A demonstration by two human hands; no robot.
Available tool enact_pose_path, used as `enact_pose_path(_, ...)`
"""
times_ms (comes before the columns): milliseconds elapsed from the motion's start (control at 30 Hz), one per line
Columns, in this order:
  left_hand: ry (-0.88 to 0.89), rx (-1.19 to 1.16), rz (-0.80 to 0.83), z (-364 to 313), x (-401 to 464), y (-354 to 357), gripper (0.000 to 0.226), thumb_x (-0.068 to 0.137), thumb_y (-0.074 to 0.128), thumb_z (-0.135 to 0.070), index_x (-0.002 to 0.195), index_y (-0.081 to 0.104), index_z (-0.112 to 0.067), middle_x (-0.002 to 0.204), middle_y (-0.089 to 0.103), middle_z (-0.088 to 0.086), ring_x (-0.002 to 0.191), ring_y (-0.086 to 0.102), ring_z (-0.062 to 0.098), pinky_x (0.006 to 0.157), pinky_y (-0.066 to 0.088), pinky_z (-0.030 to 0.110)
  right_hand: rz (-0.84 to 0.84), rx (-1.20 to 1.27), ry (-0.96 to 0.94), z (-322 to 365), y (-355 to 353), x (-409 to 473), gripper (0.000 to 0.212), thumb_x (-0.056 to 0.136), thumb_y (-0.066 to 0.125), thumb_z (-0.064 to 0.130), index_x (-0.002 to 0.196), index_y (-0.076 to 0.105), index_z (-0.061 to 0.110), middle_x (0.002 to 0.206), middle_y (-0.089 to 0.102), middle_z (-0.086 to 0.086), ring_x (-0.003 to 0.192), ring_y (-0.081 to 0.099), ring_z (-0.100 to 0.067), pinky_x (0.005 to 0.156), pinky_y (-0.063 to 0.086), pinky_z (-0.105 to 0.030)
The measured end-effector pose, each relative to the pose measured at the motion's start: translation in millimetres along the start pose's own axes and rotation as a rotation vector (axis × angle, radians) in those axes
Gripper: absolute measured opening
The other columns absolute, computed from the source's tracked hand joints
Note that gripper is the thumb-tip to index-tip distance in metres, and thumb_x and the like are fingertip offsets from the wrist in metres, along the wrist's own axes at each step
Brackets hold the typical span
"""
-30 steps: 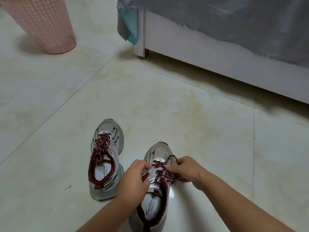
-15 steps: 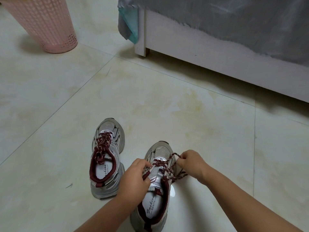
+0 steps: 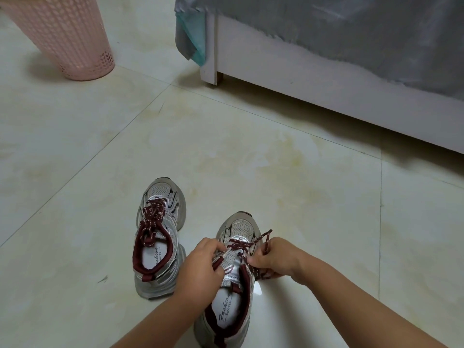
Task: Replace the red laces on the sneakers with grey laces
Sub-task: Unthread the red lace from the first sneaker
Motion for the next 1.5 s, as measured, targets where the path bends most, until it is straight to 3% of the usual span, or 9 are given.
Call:
enact_pose_path(333, -0.025, -0.003, 0.004, 1.3, -1.0, -0.5, 0.028, 0.08, 0.059, -0.007, 0.095, 0.055, -0.031, 0.093, 0.048, -0.023, 0.08, 0.05, -0.001, 0.072, 0.047, 0.021, -0.529, -0.427, -0.039, 18.5, -72.4, -8.6, 0.028, 0.087, 0.046, 0.013, 0.061, 0.037, 0.015, 0.067, 0.045, -0.002, 0.071, 0.041, -0.023, 0.057, 0.029, -0.028)
enact_pose_path(567, -0.022, 0.009, -0.007, -0.6, 0.1, -1.0, 0.026, 0.081, 0.059, -0.01, 0.097, 0.055, -0.03, 0.095, 0.048, -0.021, 0.082, 0.05, 0.0, 0.074, 0.045, 0.022, -0.109, -0.123, -0.012, 1.8, -13.2, 1.4, 0.033, 0.085, 0.063, 0.034, 0.062, 0.048, 0.017, 0.059, 0.049, 0.003, 0.052, 0.042, -0.008, 0.047, 0.033, -0.015)
enact_pose_path(733, -0.018, 0.017, -0.003, -0.3, 0.3, -0.7, 0.025, 0.08, 0.06, -0.01, 0.097, 0.055, -0.029, 0.095, 0.049, -0.02, 0.082, 0.05, 0.0, 0.073, 0.045, 0.022, -0.157, -0.224, -0.114, 16.9, -10.5, 5.5, 0.041, 0.087, 0.061, 0.017, 0.055, 0.036, 0.016, 0.056, 0.03, 0.001, 0.052, 0.027, -0.011, 0.05, 0.024, -0.022)
enact_pose_path(900, -0.02, 0.016, 0.002, 0.8, 0.4, 0.1, 0.029, 0.08, 0.059, -0.007, 0.096, 0.054, -0.031, 0.094, 0.047, -0.022, 0.08, 0.047, -0.004, 0.071, 0.042, 0.017, -0.473, -0.395, -0.06, 25.3, -71.9, -0.2, 0.035, 0.093, 0.047, 0.016, 0.059, 0.037, 0.013, 0.061, 0.039, -0.001, 0.061, 0.038, -0.018, 0.052, 0.026, -0.028)
enact_pose_path(1033, -0.01, 0.012, 0.001, -0.7, 1.0, 0.0, 0.027, 0.08, 0.06, -0.01, 0.094, 0.053, -0.032, 0.093, 0.047, -0.022, 0.08, 0.048, -0.003, 0.067, 0.039, 0.014, -0.418, -0.451, 0.034, 7.1, -80.2, 0.4, 0.027, 0.087, 0.051, 0.015, 0.061, 0.043, 0.012, 0.065, 0.045, -0.004, 0.06, 0.04, -0.018, 0.051, 0.028, -0.026)
enact_pose_path(1100, -0.007, 0.017, 0.0, -0.7, 1.0, 0.1, 0.028, 0.08, 0.06, -0.01, 0.092, 0.05, -0.034, 0.091, 0.046, -0.023, 0.079, 0.047, -0.005, 0.066, 0.036, 0.013, -0.404, -0.482, 0.099, -3.1, -71.2, -0.3, 0.01, 0.085, 0.053, 0.024, 0.085, 0.053, 0.014, 0.089, 0.057, -0.007, 0.08, 0.054, -0.024, 0.065, 0.041, -0.027)
enact_pose_path(1167, -0.005, 0.016, 0.0, -0.2, 0.9, 0.4, 0.028, 0.08, 0.06, -0.01, 0.093, 0.051, -0.033, 0.091, 0.046, -0.024, 0.079, 0.046, -0.007, 0.066, 0.036, 0.013, -0.53, -0.599, 0.11, 0.2, -70.3, -7.7, 0.036, 0.085, 0.053, 0.033, 0.118, 0.046, 0.019, 0.115, 0.049, -0.01, 0.106, 0.051, -0.029, 0.085, 0.043, -0.034)
enact_pose_path(1300, -0.009, 0.01, -0.004, 0.7, 1.0, -0.2, 0.028, 0.079, 0.06, -0.009, 0.095, 0.054, -0.031, 0.094, 0.048, -0.022, 0.083, 0.048, -0.002, 0.072, 0.043, 0.018, -0.61, -0.704, -0.388, 57.3, -29.9, -18.4, 0.025, 0.086, 0.057, 0.032, 0.109, 0.06, 0.022, 0.104, 0.049, -0.002, 0.106, 0.046, -0.022, 0.084, 0.037, -0.029)
enact_pose_path(1500, 0.0, -0.032, 0.003, 0.3, 1.4, -0.1, 0.032, 0.077, 0.06, -0.007, 0.09, 0.053, -0.035, 0.088, 0.049, -0.024, 0.081, 0.048, -0.008, 0.063, 0.037, 0.004, -0.421, -0.717, -0.478, 69.6, 12.4, -0.9, 0.013, 0.085, 0.061, 0.022, 0.094, 0.067, 0.016, 0.1, 0.054, -0.002, 0.1, 0.049, -0.019, 0.077, 0.038, -0.027)
Point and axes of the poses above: each hand's wrist, its own x-axis towards the middle knuckle, its own y-axis out of the palm, z = x × y, the point moved 10 cm from there along x, towards the middle knuckle
